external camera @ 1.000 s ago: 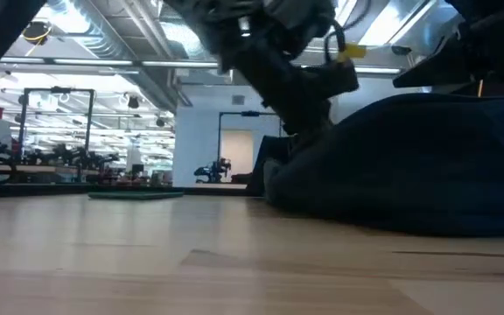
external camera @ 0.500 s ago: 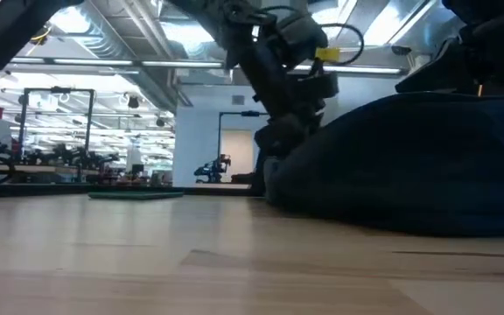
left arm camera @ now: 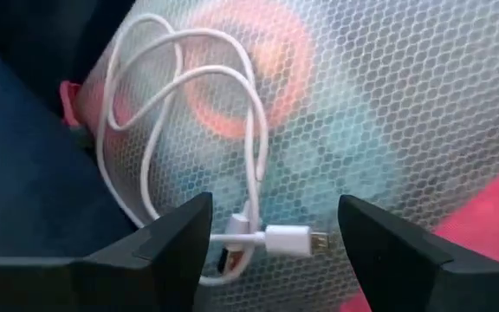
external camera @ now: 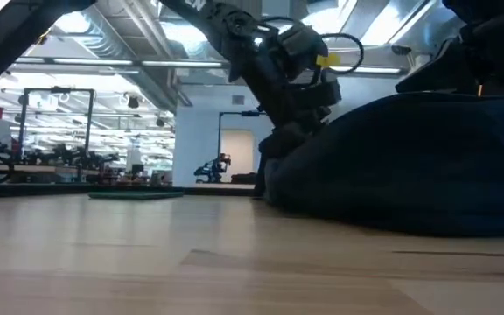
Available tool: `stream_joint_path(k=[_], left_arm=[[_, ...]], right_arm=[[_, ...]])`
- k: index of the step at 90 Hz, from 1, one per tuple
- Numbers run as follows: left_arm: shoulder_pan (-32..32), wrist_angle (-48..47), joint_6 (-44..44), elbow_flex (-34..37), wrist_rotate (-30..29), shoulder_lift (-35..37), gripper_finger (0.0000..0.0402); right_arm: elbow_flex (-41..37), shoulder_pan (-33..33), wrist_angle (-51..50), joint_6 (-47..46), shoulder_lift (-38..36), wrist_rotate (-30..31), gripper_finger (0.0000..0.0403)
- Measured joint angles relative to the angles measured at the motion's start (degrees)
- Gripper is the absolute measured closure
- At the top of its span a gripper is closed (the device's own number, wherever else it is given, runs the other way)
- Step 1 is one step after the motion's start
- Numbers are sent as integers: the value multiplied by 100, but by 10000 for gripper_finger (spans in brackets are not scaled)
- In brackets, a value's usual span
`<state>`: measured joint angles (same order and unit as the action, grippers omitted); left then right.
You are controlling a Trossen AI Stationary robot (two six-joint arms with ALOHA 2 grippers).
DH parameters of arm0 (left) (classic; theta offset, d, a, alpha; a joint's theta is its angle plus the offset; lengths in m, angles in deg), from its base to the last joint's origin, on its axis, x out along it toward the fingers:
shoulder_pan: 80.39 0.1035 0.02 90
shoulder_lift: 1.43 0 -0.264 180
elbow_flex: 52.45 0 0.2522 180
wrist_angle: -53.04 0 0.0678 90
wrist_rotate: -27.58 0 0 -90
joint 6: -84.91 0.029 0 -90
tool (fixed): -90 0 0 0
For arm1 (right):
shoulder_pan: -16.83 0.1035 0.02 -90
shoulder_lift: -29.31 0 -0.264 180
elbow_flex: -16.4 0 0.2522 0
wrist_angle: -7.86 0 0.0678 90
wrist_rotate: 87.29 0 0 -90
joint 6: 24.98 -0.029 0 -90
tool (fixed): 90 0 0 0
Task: Unpack backpack
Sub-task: Remove the white charger cable from the blue backpack
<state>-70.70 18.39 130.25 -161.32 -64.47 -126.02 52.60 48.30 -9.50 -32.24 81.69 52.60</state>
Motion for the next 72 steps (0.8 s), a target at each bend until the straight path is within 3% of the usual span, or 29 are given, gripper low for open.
stream_joint_path(k=[26,54,72], left_arm=[[171,132,-261,0,11,-237,176],[163,7,-389,-101,-23,-243,325],[-82,-290,-471,-279,-737,-216,391]], right_arm=[[0,-1,0,1,0,0,403],[0,-1,-55,-7,0,0,403],[0,-1,-96,-33,0,0,403]])
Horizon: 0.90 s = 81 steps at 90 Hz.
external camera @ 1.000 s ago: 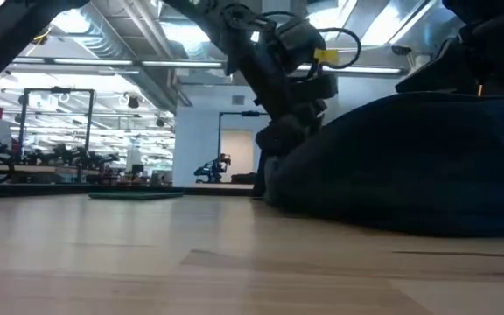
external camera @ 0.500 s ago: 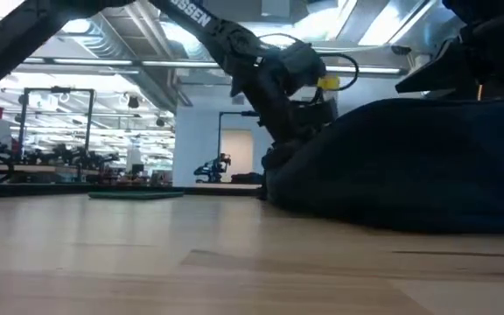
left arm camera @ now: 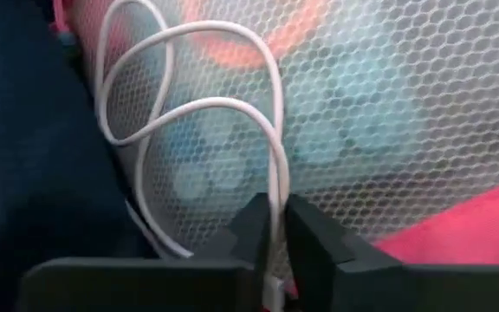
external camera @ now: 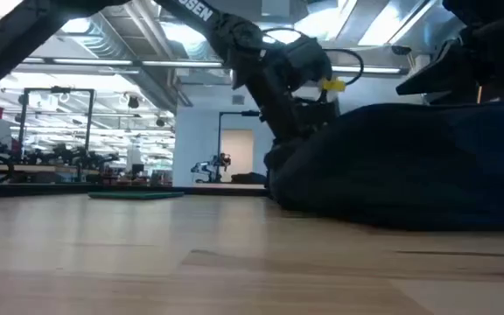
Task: Unpack backpack
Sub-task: Remove the white charger cable from the blue backpack
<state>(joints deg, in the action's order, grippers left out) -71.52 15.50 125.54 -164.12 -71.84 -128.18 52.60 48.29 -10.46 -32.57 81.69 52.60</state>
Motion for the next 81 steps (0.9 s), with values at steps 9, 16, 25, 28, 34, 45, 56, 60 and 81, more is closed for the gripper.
stream_joint_path(k=[9,16,25,28,34,45,56,60,81], left_arm=[[-253,-77,-101,-68,-301,156,399],[-458,-102,-154,-158,-513,319,400],[-711,-130,-264,-263,-1019,607,400],[-793,-139,-361,-299,-1139,736,401],[-952,-174,-638,-394,-1184,1042,401],[-1307,-376,-1172,-412,-1438,1749,401],[-1778,-906,-1644,-395,-2120,2354,401],[-1979,-1138,-1798,-390,-2440,2529,401],[-2974,-2826,-3571,-373,-3699,3262,402]], right_arm=[[0,1,-71,-1,0,0,403],[0,0,-224,-3,0,0,403],[-4,2,-294,33,0,77,403],[-4,2,-265,37,2,218,403],[31,2,-248,31,-2,450,403],[63,0,-247,76,0,472,403],[65,-2,-194,74,-4,526,403],[66,-2,-189,76,1,527,403],[63,-4,-149,235,-2,546,403]])
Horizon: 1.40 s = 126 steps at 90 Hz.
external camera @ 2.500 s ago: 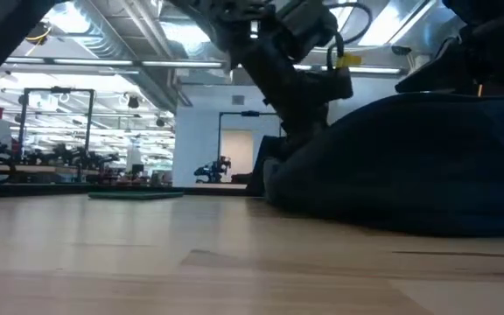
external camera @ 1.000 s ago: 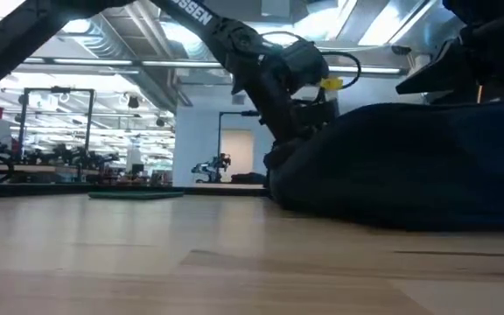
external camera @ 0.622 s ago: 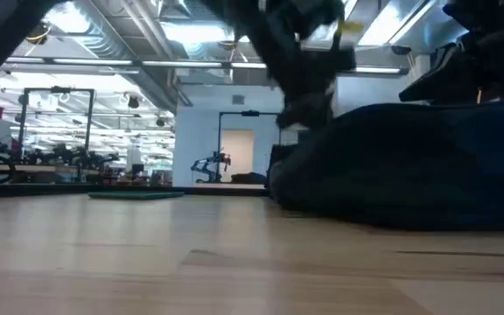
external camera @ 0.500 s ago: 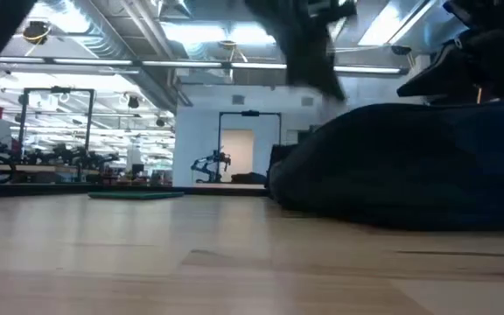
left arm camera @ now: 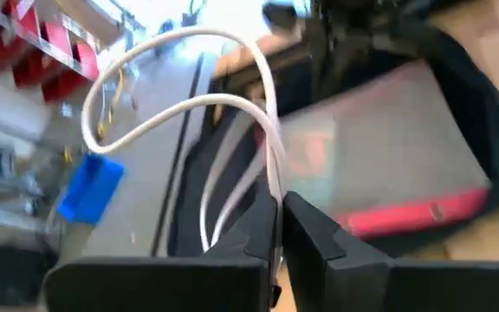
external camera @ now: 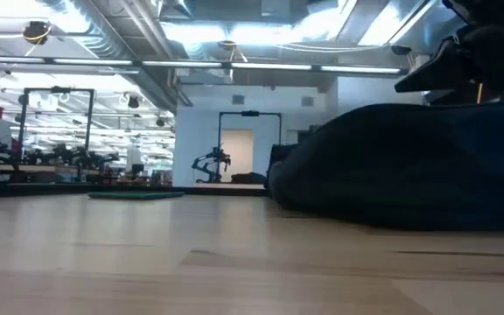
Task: Unpack backpack
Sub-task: Remove the white charger cable from the blue backpack, then remove the transparent zip bag from the blue backpack
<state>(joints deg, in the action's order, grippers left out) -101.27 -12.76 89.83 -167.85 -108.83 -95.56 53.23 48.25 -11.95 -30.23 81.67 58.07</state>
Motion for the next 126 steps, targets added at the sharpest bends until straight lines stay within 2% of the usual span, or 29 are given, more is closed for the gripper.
stream_joint_path(k=[17,30,36,45,57,71,83,87,100,112,126], left_arm=[[-481,-1608,-2053,730,-1633,423,402],[-531,-2641,-3968,1713,-1449,1068,401],[-530,-2603,-4609,2335,-1416,1438,401],[-538,-2057,-5106,3315,-1734,1980,401],[-99,-1108,-5124,4427,-1879,2513,401],[861,-815,-5415,5307,-1331,2889,401],[1649,-250,-4820,5767,-1163,2944,401],[1894,164,-4521,5918,-941,2947,401],[2726,2031,-3307,6499,458,2942,397],[3438,3273,-2315,6877,1316,2942,353],[3977,3501,-1780,6818,2379,2942,258]], right_arm=[[2,0,-6,586,0,-15,403],[2,-126,92,629,0,-56,403],[2,-322,160,831,-2,-135,403],[0,-744,239,1024,-2,-512,403],[2,-1605,670,1498,0,-1288,403],[0,-2637,1631,2351,0,-2183,403],[0,-3415,1927,2253,0,-3082,403],[0,-3649,1939,2182,16,-3386,403],[0,-4241,2010,1788,277,-4044,402],[0,-4349,1784,1553,623,-3945,383],[-2,-4099,1692,858,818,-3945,316]])
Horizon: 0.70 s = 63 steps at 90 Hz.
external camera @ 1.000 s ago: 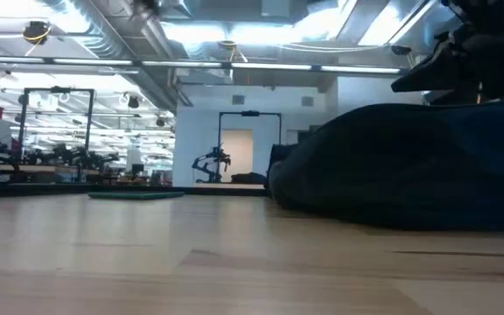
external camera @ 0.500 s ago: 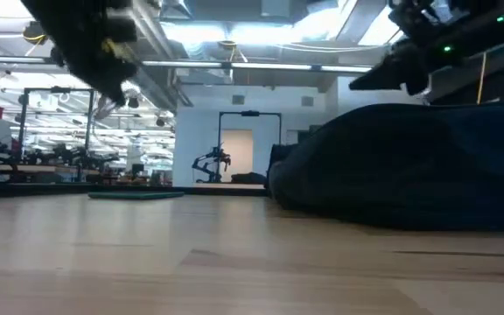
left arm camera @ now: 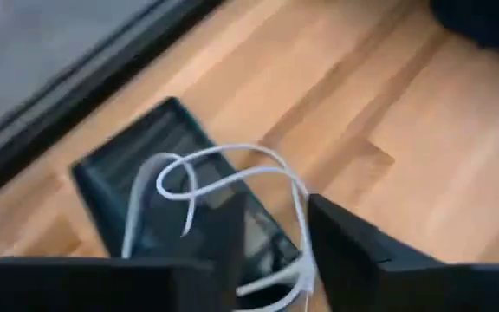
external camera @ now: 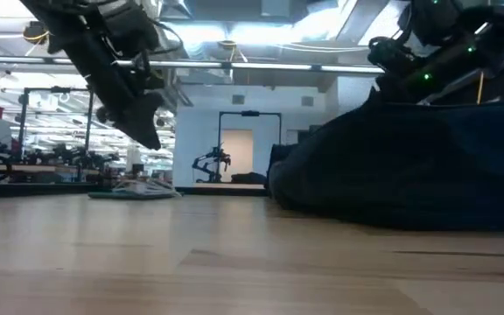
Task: Unpack backpack
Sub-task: Remove the transparent zip bag from the blue backpack
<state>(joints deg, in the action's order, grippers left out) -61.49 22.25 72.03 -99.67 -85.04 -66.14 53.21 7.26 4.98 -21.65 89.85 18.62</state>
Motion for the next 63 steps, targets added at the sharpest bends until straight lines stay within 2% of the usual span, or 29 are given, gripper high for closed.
stream_joint_path(k=[7,15,21,35,42,49,56,63], left_arm=[[153,530,314,0,652,0,206],[126,1882,695,15,1787,-2,160],[-22,2946,918,24,2245,-58,139],[-454,4667,1950,24,2348,-501,130],[-576,5341,2127,26,2350,-892,129],[-660,5831,2003,26,2346,-1369,129],[-757,6136,1344,29,2347,-1839,129],[-862,6497,1003,35,2347,-2231,129]], right_arm=[[0,206,-16,-140,17,0,273],[0,366,83,-153,13,0,230],[0,407,207,-153,13,0,207],[0,392,669,-276,11,263,187],[0,392,716,-405,10,305,186],[0,392,668,-825,67,306,185],[0,394,618,-1433,135,245,185],[0,394,792,-1592,179,109,185]])
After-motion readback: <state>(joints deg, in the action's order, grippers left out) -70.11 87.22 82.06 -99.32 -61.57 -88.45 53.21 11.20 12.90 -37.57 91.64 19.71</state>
